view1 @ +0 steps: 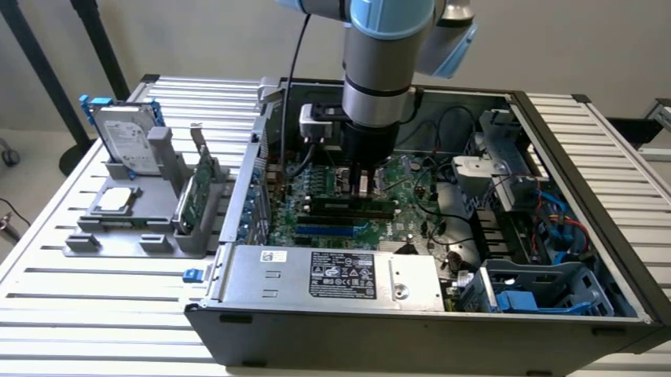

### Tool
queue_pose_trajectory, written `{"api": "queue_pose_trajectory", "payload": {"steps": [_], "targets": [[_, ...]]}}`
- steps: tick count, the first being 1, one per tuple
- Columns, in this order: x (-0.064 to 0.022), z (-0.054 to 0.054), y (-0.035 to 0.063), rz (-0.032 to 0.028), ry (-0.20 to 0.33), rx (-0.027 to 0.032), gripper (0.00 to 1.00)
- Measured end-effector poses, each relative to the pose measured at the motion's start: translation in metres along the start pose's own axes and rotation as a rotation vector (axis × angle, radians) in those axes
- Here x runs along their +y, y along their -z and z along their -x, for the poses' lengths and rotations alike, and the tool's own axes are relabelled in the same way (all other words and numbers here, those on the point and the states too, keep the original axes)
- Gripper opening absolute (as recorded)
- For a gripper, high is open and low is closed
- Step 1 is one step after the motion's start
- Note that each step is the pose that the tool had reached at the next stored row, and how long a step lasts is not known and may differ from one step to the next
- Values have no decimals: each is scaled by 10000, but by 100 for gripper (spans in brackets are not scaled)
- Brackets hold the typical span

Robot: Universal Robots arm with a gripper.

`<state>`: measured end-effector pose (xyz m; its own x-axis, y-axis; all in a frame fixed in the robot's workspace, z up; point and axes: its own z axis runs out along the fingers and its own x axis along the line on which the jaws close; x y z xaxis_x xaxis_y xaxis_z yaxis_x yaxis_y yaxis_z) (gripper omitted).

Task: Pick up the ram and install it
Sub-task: 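Insert the ram into the slot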

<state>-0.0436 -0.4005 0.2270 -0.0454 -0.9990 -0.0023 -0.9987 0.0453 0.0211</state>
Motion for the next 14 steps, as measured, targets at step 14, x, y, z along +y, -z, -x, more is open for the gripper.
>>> {"api": "queue_pose_trajectory", "payload": {"steps": [14], "targets": [[39, -2, 70, -91, 20, -5, 14]]}}
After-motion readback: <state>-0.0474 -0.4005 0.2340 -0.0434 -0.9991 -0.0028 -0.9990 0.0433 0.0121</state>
